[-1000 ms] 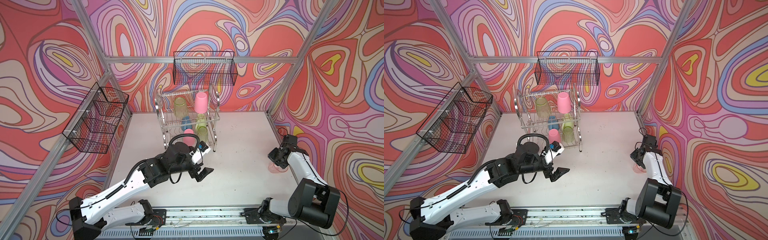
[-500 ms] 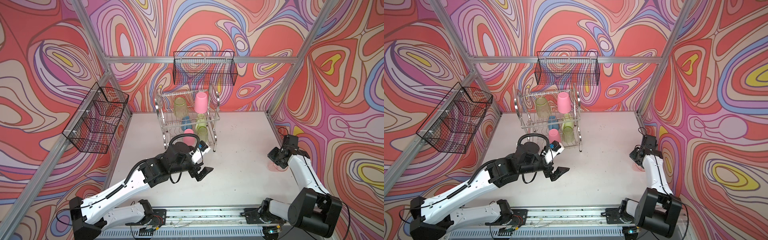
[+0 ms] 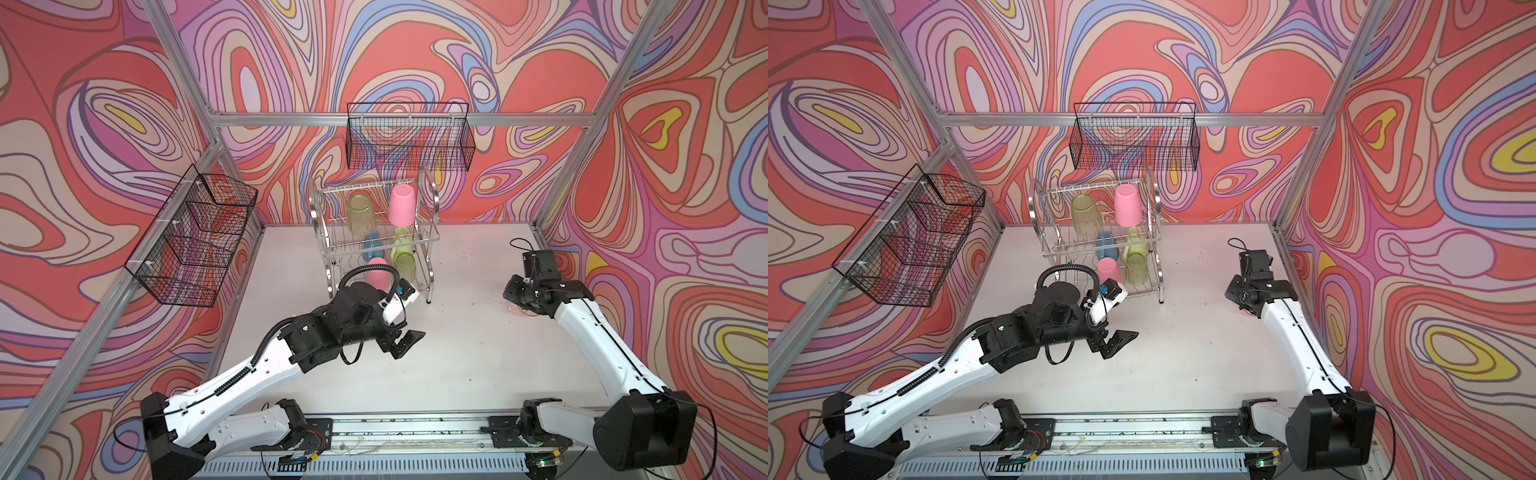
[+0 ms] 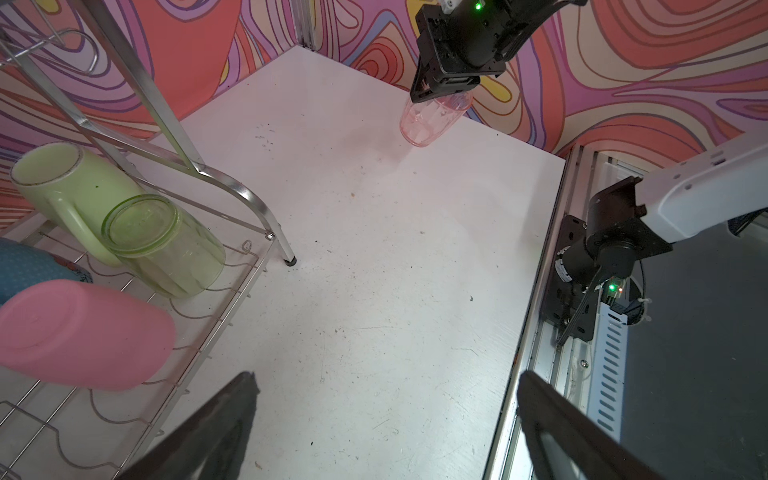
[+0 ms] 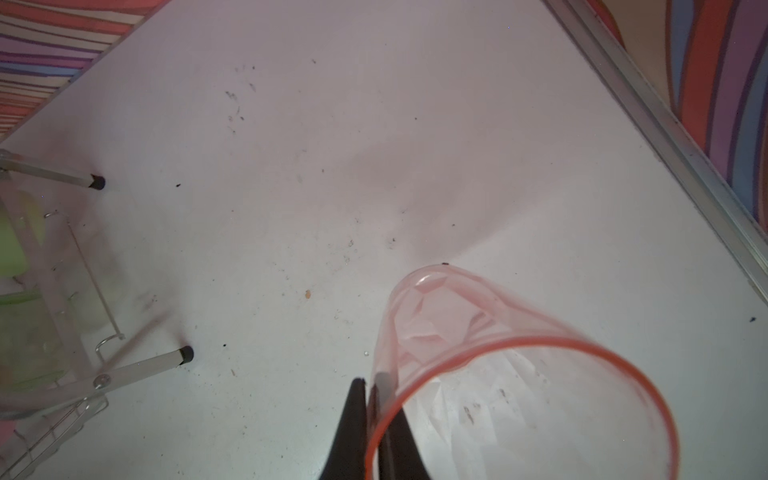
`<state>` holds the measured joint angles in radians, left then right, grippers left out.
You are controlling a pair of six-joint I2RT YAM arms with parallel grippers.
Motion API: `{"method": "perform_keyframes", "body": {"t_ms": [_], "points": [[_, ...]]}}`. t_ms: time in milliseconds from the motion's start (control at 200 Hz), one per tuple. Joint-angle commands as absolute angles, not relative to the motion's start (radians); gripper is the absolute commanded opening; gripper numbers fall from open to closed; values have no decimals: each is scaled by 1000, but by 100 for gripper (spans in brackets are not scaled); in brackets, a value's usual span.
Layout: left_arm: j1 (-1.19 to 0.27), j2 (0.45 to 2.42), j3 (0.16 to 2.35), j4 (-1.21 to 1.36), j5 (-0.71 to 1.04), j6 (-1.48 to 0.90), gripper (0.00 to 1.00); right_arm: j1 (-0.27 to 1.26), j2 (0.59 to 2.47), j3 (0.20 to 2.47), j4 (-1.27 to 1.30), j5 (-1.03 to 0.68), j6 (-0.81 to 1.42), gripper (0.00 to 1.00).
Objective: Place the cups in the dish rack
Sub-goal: 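Lift the clear cup toward the left gripper near the rack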
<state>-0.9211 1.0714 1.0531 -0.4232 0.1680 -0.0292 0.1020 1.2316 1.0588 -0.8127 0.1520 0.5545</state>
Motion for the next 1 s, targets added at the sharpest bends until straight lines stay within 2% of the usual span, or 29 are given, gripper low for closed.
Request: {"method": "perform_keyframes", "body": {"t_ms": [0, 496, 696, 997], "points": [[-893, 1081, 1044, -407, 178, -37, 100, 188, 1250, 1111, -842, 232, 591, 0], [-843, 1076, 1034, -391, 155, -51, 100, 567, 1218, 1179, -807, 270, 613, 0], [-841, 1068, 1028, -384, 124, -48, 100, 649, 1175, 1152, -731, 162, 559, 0], [-844, 1022, 986, -317, 83, -145, 100, 672, 1098, 1017, -502, -80, 419, 0]]}}
